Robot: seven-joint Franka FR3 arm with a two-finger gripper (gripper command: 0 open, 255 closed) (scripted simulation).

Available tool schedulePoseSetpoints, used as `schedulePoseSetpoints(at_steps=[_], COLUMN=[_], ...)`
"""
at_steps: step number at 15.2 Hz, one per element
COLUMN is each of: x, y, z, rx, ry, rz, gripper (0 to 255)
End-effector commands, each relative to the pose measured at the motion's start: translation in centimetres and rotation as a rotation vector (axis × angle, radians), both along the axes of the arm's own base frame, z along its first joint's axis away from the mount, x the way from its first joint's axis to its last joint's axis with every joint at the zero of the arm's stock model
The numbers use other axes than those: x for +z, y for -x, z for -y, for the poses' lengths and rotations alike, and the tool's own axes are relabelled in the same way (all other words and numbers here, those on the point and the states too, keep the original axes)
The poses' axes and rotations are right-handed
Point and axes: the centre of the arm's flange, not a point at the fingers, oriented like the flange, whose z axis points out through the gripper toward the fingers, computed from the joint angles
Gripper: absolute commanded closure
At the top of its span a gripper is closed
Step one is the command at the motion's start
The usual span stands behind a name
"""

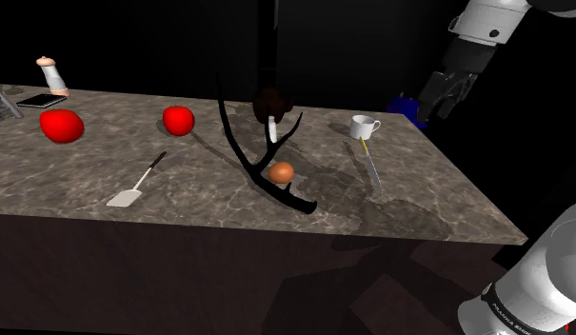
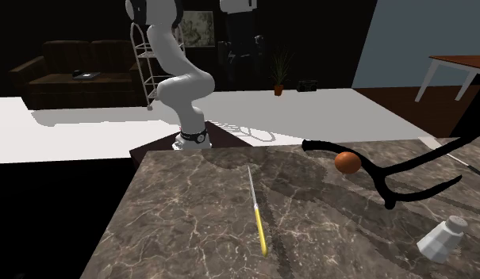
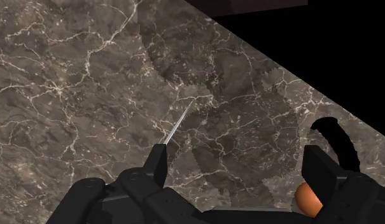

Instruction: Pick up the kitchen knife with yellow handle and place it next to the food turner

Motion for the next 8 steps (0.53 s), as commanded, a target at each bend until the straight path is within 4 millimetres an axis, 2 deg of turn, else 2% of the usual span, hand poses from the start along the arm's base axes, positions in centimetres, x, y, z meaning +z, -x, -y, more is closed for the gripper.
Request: schedulePoseSetpoints(at_steps=[1, 8], x=[0.0, -6.4], y=[0.0, -6.4], z=[0.0, 2.4], rx=[0.000, -0.160], ry=[0.000, 0.006], rz=[0.000, -0.024], gripper=[0, 0])
